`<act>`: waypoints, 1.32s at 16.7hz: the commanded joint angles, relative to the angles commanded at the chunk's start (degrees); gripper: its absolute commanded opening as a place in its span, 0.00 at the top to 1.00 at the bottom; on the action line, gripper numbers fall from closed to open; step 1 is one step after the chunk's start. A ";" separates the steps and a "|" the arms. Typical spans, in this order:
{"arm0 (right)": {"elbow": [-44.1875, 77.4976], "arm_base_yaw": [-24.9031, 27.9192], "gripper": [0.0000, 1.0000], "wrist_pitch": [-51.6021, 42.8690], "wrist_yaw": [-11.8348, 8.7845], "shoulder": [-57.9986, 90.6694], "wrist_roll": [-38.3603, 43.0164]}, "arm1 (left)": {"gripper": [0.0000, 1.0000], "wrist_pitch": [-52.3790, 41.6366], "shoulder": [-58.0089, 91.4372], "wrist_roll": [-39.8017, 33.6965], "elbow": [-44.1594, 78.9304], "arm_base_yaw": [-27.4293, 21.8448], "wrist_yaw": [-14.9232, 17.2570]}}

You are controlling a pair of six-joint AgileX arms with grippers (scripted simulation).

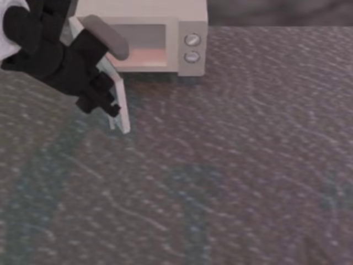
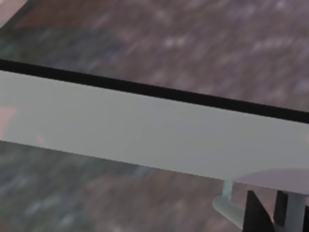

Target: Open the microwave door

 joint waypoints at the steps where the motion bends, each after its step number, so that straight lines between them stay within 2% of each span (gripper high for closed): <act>1: 0.00 0.00 0.00 0.00 0.00 0.00 0.00 | 1.00 0.00 0.00 0.00 0.00 0.00 0.00; 6: 0.00 0.00 0.00 0.00 0.00 0.00 0.00 | 1.00 -0.26 0.02 0.80 -0.03 0.08 0.55; 14: 0.00 0.00 0.00 0.00 0.00 0.00 0.00 | 1.00 -4.04 -0.29 11.38 0.07 4.51 4.88; 22: 0.00 0.00 0.00 0.00 0.00 0.00 0.00 | 1.00 -4.22 -0.30 11.87 0.08 4.72 5.09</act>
